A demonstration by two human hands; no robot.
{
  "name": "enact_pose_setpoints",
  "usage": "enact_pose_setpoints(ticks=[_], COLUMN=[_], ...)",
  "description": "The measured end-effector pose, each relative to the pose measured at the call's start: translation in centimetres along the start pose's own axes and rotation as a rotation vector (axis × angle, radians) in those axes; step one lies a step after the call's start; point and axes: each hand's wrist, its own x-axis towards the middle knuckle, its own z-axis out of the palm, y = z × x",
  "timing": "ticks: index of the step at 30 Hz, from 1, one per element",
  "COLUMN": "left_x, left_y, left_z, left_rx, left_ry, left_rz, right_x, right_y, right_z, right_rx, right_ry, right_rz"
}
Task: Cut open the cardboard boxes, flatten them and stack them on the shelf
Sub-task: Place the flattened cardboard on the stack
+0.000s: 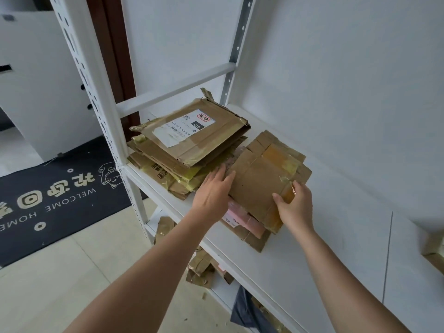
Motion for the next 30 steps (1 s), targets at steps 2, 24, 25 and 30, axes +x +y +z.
enact_pose_setpoints(ticks=[2, 24, 25, 30], left_x=[0.0, 0.6, 0.1, -2.5], left_y=[0.3, 3.7, 4.0, 8.1], left_z=[0.7, -1.7, -2.0, -2.1], left_rx=[0.113, 0.32, 0.329, 0.259], left_ry=[0.02, -0.266, -0.226, -0.044], left_rz=[0.075, -0.067, -0.048, 0.114], right_x=[0.2, 1.2, 0.5, -3.0], right_y=[-0.1, -0.2, 0.0, 2.9], right_z=[0.1, 1.7, 1.0, -4.3], right_rx=[-0.134, -0.581, -0.544, -0.479], right_ry=[0.022, -0.269, -0.234, -0.129], right_rz=[-0.126, -0.154, -0.174, -0.22])
